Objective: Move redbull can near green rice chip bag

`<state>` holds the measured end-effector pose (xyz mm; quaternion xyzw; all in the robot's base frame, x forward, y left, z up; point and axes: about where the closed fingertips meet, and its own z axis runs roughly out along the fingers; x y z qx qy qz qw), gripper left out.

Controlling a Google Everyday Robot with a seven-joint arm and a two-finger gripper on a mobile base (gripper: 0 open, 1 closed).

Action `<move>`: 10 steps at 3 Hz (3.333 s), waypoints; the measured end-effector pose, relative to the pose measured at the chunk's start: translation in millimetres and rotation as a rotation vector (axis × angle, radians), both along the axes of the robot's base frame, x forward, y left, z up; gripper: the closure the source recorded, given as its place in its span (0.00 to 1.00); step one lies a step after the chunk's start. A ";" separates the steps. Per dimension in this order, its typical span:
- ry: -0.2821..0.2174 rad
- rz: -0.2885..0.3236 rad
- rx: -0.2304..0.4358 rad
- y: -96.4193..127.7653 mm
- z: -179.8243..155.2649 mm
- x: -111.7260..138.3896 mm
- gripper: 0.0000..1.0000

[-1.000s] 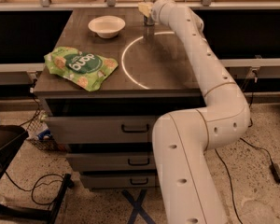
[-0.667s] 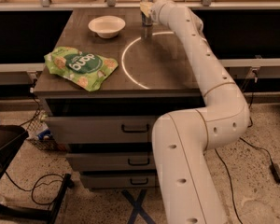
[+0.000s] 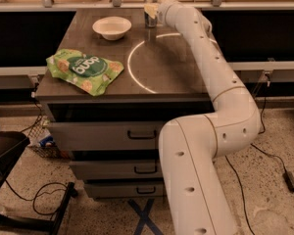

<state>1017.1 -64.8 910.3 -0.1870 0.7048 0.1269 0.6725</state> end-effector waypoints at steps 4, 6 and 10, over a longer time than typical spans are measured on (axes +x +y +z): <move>-0.014 -0.084 -0.001 -54.7 99.2 -37.4 1.00; -0.163 -0.128 0.080 -89.3 222.4 -119.8 1.00; 0.037 -0.029 0.092 -83.6 140.7 -213.7 1.00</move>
Offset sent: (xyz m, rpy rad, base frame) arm -0.0283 -0.0223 0.0670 -0.0241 -0.0156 -0.0816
